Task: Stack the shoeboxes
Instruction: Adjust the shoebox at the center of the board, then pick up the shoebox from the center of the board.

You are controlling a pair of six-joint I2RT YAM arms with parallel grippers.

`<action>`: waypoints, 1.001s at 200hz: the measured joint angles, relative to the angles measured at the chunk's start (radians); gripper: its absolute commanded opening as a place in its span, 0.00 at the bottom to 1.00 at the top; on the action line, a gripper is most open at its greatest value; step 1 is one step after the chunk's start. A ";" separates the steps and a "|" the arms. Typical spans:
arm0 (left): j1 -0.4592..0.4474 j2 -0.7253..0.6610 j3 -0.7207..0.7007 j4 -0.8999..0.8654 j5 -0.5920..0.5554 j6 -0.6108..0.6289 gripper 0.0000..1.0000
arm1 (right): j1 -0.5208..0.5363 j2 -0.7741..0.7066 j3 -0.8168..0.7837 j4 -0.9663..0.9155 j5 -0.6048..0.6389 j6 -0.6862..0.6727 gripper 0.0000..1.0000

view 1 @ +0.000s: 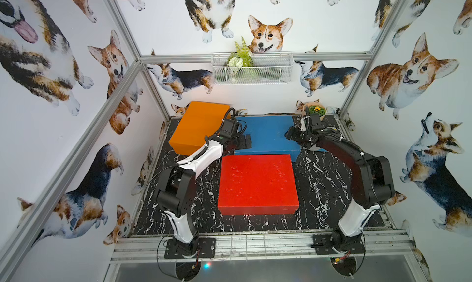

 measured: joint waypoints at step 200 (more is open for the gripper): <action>0.020 -1.226 -0.983 -0.161 -0.056 -0.256 1.00 | 0.105 -0.799 -0.833 0.063 -0.196 0.164 1.00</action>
